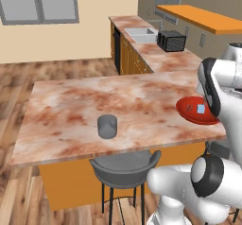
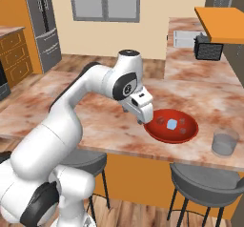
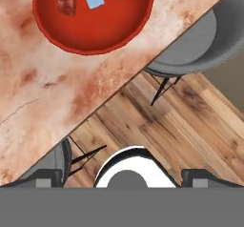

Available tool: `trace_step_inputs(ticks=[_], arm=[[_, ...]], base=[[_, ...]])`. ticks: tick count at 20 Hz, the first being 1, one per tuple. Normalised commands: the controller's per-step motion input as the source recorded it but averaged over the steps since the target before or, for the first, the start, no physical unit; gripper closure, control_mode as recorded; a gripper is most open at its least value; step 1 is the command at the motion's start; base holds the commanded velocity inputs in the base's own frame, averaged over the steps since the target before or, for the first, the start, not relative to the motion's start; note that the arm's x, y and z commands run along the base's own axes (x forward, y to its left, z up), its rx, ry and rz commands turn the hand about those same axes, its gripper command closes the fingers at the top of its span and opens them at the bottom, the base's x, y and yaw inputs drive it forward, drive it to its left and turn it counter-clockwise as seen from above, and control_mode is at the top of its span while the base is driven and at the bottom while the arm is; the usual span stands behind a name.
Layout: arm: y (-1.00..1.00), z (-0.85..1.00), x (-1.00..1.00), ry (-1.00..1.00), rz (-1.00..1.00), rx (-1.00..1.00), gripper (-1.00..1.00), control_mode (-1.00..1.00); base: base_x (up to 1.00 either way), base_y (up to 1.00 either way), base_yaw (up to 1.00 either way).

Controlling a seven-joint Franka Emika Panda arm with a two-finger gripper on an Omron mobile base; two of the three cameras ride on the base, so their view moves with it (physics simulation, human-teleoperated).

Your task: There are four ice cubes in the ice bowl. Place two ice cubes in each glass of water.

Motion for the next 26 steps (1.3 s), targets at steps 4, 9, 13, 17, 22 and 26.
trace_step_inputs(ticks=[4,9,13,17,22,26], arm=[[-0.12,-0.12,0.13,0.10,-0.31,0.05,-1.00,-1.00],[-0.12,-0.22,0.26,0.09,-0.23,0.06,-1.00,-1.00],[-0.30,-0.25,0.18,0.01,-0.06,0.06,-1.00,-1.00],[-0.06,-0.08,0.31,-0.04,0.00,0.04,-1.00,-1.00],[0.00,-0.21,0.67,-0.01,-0.01,0.04,-1.00,-1.00],[0.00,-0.23,0.36,0.00,0.00,0.06,-1.00,-1.00]], base=[[0.00,0.00,0.00],[0.00,0.00,0.00],[0.00,0.00,0.00],[0.00,0.00,0.00],[0.00,0.00,0.00],[0.00,0.00,0.00]])
